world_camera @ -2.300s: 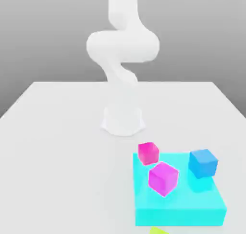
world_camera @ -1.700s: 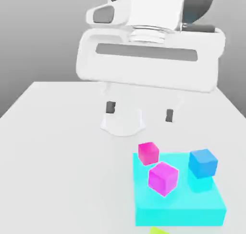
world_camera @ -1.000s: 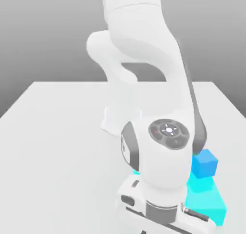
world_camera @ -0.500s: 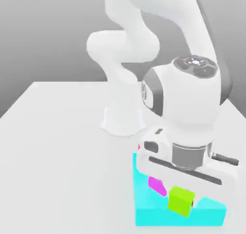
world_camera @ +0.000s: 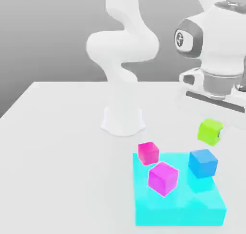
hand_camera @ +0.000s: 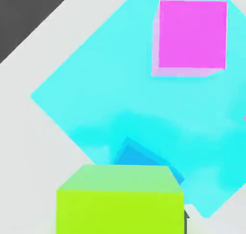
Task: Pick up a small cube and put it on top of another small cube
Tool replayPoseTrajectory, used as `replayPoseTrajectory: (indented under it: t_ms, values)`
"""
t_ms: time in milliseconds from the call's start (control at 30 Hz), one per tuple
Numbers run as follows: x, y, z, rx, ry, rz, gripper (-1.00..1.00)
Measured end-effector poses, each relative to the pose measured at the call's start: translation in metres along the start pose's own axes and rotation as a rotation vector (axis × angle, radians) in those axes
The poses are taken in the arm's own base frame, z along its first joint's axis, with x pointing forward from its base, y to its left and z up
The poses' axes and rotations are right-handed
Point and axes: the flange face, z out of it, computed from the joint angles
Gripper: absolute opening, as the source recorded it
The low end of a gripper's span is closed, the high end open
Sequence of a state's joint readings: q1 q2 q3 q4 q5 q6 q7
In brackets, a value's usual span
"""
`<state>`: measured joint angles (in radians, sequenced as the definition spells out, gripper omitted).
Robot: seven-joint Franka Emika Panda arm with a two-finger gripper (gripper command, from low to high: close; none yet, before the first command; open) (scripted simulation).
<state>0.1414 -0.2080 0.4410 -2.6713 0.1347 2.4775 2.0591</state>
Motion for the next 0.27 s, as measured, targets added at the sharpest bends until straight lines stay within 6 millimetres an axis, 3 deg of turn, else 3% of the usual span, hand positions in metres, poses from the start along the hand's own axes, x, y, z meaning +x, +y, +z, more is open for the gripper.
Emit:
replayPoseTrajectory:
  t_ms: [167, 200, 267]
  values:
    - [-0.001, 0.002, 0.043, 0.001, 0.003, 0.003, -1.00]
    - [-0.001, 0.003, 0.050, 0.000, -0.002, 0.002, 1.00]
    - [-0.001, 0.003, 0.050, 0.000, -0.002, 0.002, 1.00]
